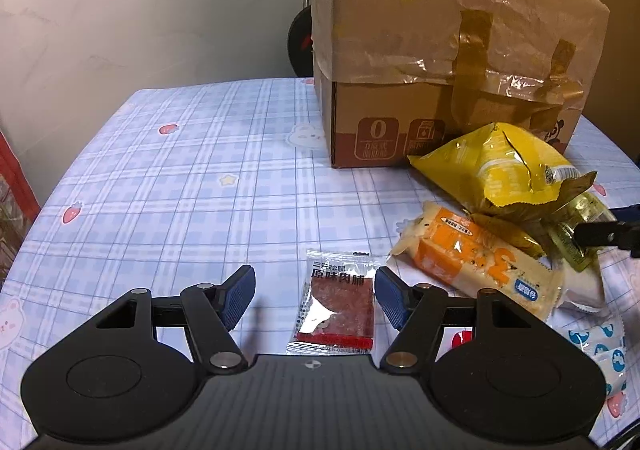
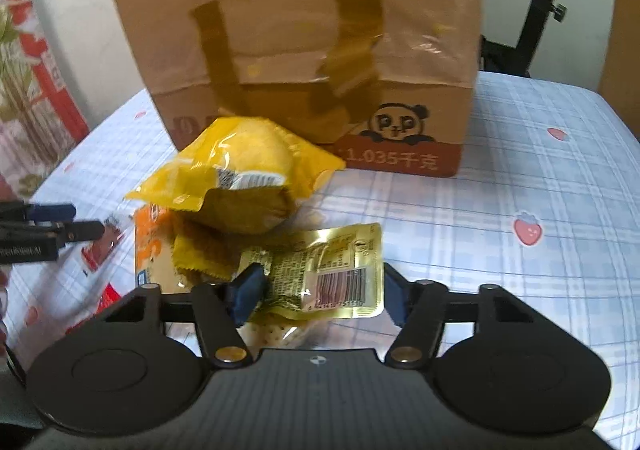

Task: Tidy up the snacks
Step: 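Grasp the gold packet with the right tool while the left grasps the jerky packet, then lift both held packets and carry them over the box opening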

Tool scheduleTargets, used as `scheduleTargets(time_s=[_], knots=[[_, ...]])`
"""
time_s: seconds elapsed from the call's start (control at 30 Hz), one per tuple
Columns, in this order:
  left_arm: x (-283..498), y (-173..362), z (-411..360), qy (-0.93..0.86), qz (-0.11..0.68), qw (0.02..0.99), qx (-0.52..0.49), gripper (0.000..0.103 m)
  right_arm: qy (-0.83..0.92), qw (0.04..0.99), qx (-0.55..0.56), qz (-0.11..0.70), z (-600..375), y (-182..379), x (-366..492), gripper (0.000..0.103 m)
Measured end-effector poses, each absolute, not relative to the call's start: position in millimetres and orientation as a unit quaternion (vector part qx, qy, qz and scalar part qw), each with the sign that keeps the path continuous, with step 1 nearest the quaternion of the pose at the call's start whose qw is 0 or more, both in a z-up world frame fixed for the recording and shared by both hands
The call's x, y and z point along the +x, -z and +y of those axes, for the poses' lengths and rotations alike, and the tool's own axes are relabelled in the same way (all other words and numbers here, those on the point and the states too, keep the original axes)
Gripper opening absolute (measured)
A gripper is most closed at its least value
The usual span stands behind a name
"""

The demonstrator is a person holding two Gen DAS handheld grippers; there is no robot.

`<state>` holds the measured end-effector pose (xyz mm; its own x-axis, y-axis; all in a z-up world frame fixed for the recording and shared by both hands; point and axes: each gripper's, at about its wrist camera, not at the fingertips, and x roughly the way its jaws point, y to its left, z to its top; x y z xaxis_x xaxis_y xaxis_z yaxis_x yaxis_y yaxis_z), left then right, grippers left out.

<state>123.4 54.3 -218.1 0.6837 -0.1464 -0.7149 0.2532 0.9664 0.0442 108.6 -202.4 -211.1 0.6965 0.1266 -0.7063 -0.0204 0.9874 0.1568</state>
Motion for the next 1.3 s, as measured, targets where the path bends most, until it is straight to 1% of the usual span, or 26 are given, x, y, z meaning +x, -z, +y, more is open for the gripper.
scheduleTargets(time_s=[0.07,0.13,0.27,0.33,0.5,0.53,0.57,0.6,0.63,0.7,0.73,0.77,0.83,0.87,0.97,1.3], knots=[[124.5,219.9,54.6,0.105,0.385,0.914,0.067,0.069,-0.040,0.920,0.076,0.382,-205.6,209.4,106.1,0.056],[125.9,222.1,56.0,0.098,0.389,0.914,0.060,0.069,-0.042,0.921,0.077,0.380,-207.1,210.0,106.3,0.054],[127.6,228.9,56.4,0.102,0.400,0.910,0.039,0.069,-0.048,0.918,0.097,0.380,-210.8,213.1,107.1,0.056],[125.1,230.6,50.9,0.098,0.395,0.912,0.055,0.069,-0.047,0.918,0.105,0.380,-211.7,215.1,107.7,0.059],[122.1,231.4,49.9,0.097,0.389,0.915,0.056,0.067,-0.050,0.914,0.139,0.379,-218.3,219.2,107.1,0.059],[121.8,230.9,50.3,0.100,0.387,0.915,0.055,0.061,-0.051,0.913,0.142,0.378,-219.3,219.4,106.1,0.058],[119.7,230.3,50.4,0.102,0.384,0.916,0.056,0.050,-0.053,0.913,0.143,0.378,-219.4,219.1,105.5,0.056],[118.2,229.3,50.4,0.104,0.382,0.916,0.056,0.048,-0.053,0.914,0.142,0.376,-219.0,218.3,104.5,0.055],[117.1,228.8,50.4,0.105,0.384,0.916,0.055,0.046,-0.052,0.915,0.140,0.374,-218.6,216.9,103.3,0.053],[113.3,228.3,51.6,0.102,0.383,0.917,0.049,0.043,-0.047,0.919,0.136,0.367,-218.8,213.5,102.1,0.043],[111.8,227.9,51.1,0.101,0.382,0.917,0.048,0.041,-0.044,0.920,0.135,0.364,-220.1,211.8,101.1,0.032],[110.4,227.4,51.0,0.099,0.382,0.918,0.047,0.040,-0.040,0.922,0.136,0.361,-221.6,209.9,100.3,0.017],[108.2,226.9,50.8,0.097,0.383,0.918,0.045,0.040,-0.042,0.922,0.143,0.356,-225.0,207.8,99.5,0.015],[107.3,226.7,50.6,0.095,0.382,0.918,0.046,0.040,-0.043,0.923,0.144,0.354,-225.6,206.6,98.4,0.011],[106.2,223.3,51.0,0.091,0.378,0.920,0.044,0.040,-0.045,0.926,0.145,0.346,-225.0,203.5,96.0,0.007],[107.9,194.9,59.0,0.081,0.348,0.934,0.014,0.040,-0.034,0.937,0.169,0.304,-237.8,182.8,90.2,0.002]])
